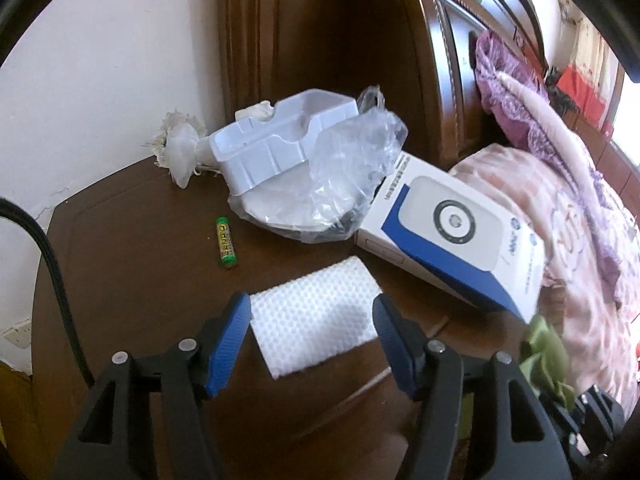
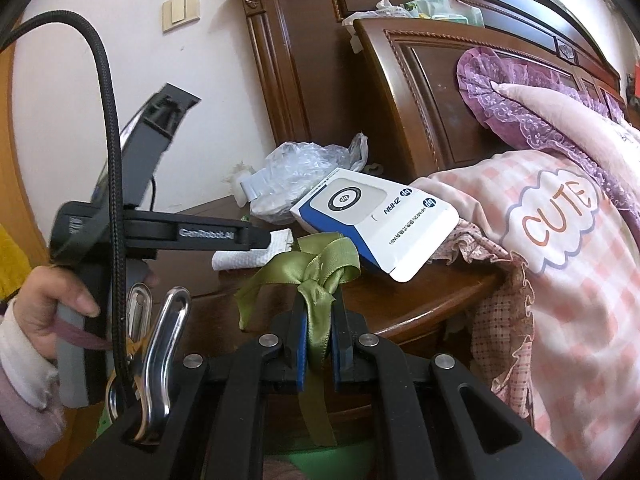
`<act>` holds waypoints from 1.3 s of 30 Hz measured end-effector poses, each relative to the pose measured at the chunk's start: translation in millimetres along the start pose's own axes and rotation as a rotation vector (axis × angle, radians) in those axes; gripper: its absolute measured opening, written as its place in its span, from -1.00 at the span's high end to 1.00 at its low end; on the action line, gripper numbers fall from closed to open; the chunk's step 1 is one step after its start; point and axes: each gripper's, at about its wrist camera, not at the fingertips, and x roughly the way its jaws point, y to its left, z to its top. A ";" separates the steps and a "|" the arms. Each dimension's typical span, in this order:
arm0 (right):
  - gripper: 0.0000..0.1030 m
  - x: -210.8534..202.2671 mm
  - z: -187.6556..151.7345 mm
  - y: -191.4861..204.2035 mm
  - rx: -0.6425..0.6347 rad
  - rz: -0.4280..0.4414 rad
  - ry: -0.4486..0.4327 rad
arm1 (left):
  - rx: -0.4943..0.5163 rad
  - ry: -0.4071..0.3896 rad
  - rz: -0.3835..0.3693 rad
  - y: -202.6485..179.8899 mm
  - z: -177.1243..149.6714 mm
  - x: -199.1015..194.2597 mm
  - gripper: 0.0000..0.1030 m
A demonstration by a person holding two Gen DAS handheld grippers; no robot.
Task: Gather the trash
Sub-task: 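Close the left gripper on the white foam pad while the right gripper holds the ribbon, then carry the foam pad and green ribbon over the red trash bin with both tools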
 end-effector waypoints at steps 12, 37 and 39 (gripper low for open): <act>0.81 5.8 -1.6 2.5 0.011 0.012 0.013 | -0.008 0.002 0.004 -4.0 -3.5 13.6 -0.31; 0.81 3.8 -0.8 4.1 0.026 0.031 0.012 | -0.091 -0.040 -0.053 18.2 -19.6 -7.0 0.66; 0.81 3.3 -0.7 5.8 0.024 0.036 0.010 | -0.097 -0.042 -0.056 20.6 -23.4 -11.3 0.66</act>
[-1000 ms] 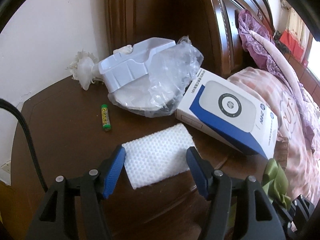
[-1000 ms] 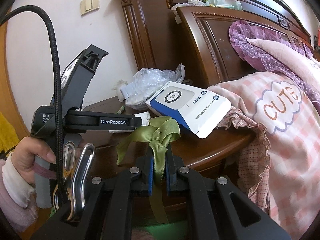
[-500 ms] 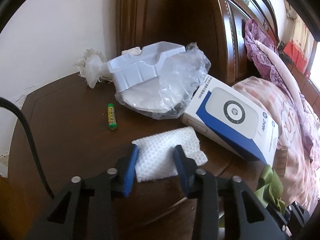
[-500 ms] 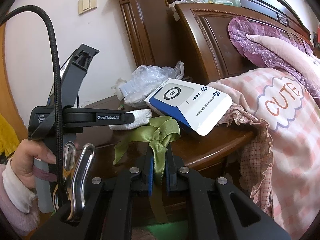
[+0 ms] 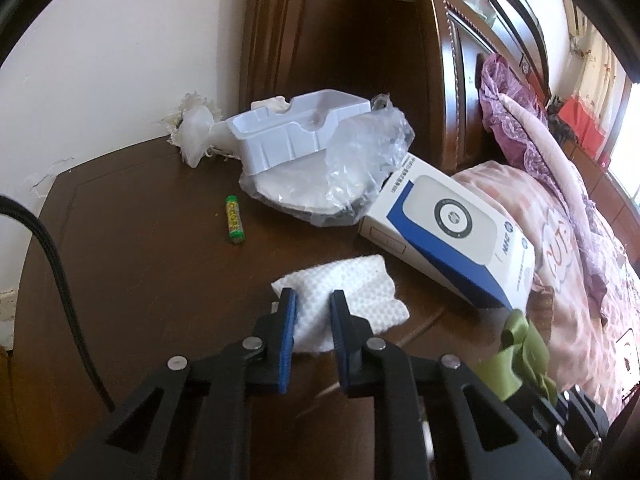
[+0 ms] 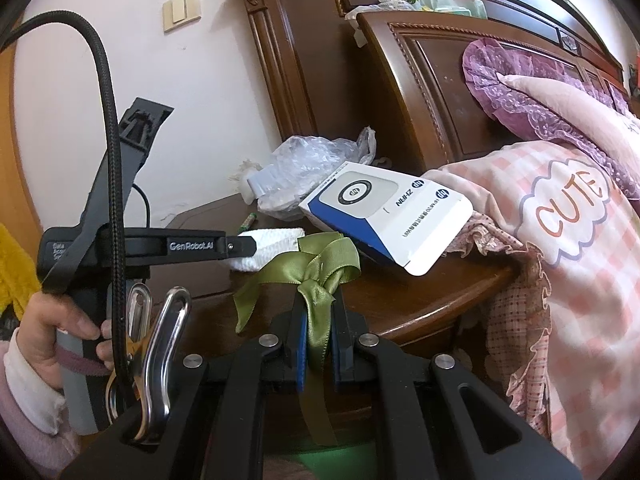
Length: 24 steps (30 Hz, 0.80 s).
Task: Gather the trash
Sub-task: 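Carry the foam pad and green ribbon over the red trash bin with both tools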
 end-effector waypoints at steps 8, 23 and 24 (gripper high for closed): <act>0.81 -4.2 -0.3 8.5 -0.007 0.015 -0.009 | -0.037 -0.034 -0.015 12.0 -7.2 -24.7 0.67; 0.81 -15.8 1.8 31.2 -0.032 0.056 -0.026 | -0.063 -0.103 0.003 34.0 -25.0 -75.0 0.66; 0.81 -16.2 1.8 32.7 -0.034 0.058 -0.026 | -0.066 -0.105 0.004 36.4 -26.3 -77.7 0.66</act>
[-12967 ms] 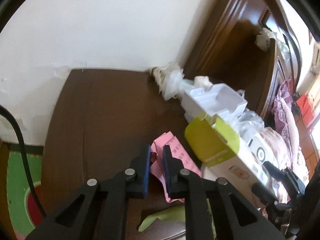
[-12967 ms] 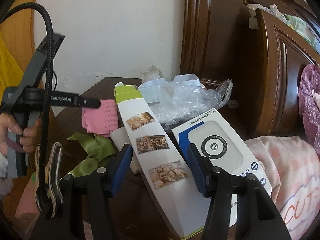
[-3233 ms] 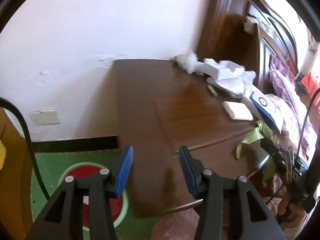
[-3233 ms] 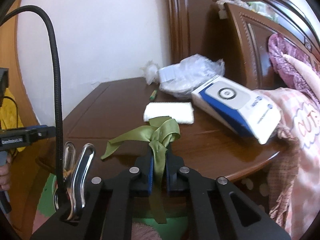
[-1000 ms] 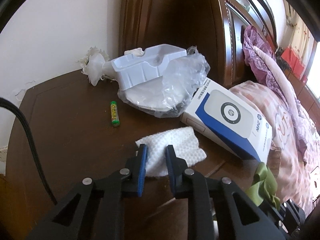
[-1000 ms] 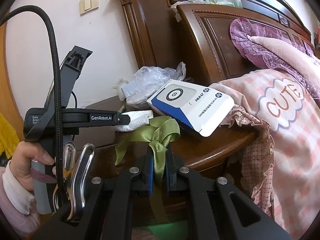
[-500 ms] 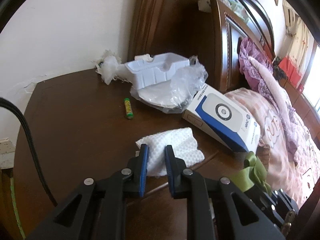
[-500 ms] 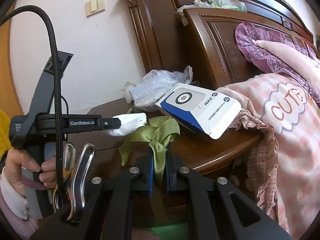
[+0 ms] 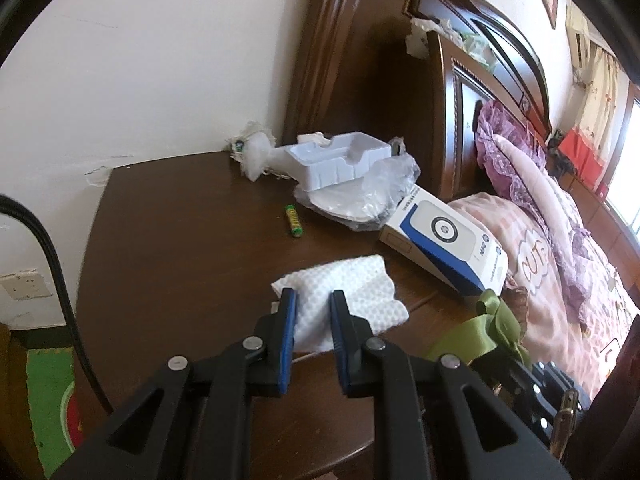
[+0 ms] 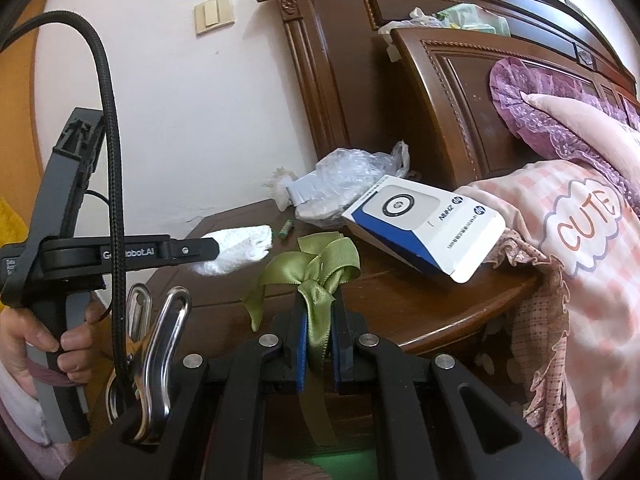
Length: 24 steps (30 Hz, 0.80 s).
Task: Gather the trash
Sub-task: 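Carry the foam pad and green ribbon over the red trash bin with both tools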
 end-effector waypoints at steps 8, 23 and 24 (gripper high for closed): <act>0.81 -4.3 0.1 14.4 -0.015 0.031 -0.004 | -0.039 -0.032 0.033 26.3 -8.0 -25.4 0.66; 0.81 -8.1 -4.0 64.3 -0.088 0.124 0.004 | -0.130 -0.115 0.166 94.6 -23.0 -83.8 0.66; 0.81 -8.3 -4.5 67.5 -0.092 0.129 0.006 | -0.137 -0.117 0.172 98.9 -24.4 -86.6 0.66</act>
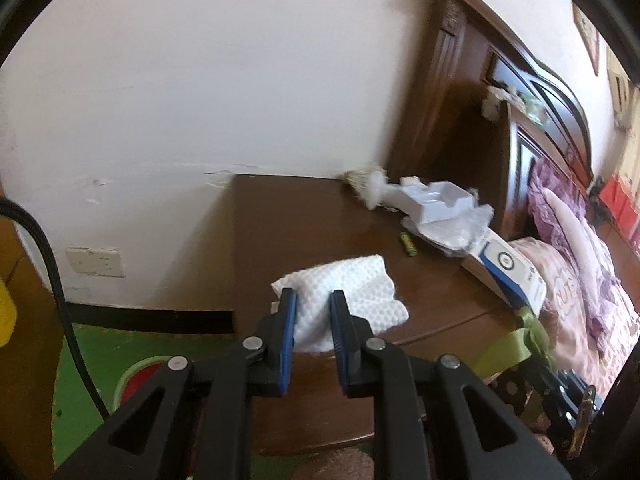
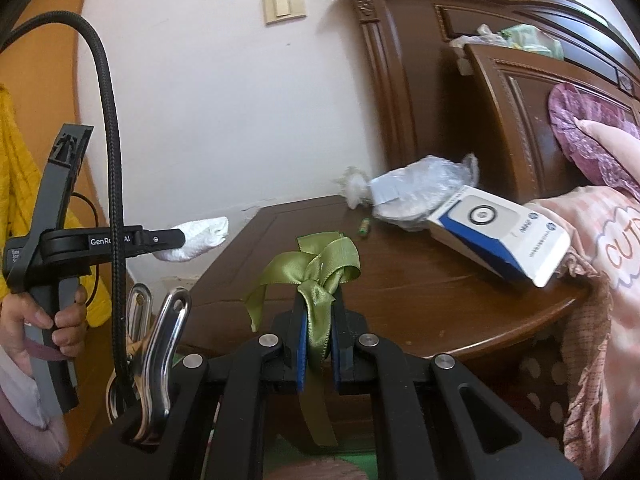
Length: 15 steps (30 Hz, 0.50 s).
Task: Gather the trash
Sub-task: 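Carry the foam pad and green ribbon over the red trash bin with both tools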
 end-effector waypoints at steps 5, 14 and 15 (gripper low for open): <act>0.81 2.2 -1.6 15.7 -0.021 0.026 0.007 | -0.031 -0.011 0.041 27.5 -4.3 -12.0 0.66; 0.81 12.9 -8.8 41.3 -0.067 0.075 0.034 | -0.090 -0.013 0.107 71.7 -16.1 -24.2 0.66; 0.81 14.3 -9.8 43.6 -0.071 0.080 0.036 | -0.094 -0.012 0.112 74.4 -17.1 -24.9 0.66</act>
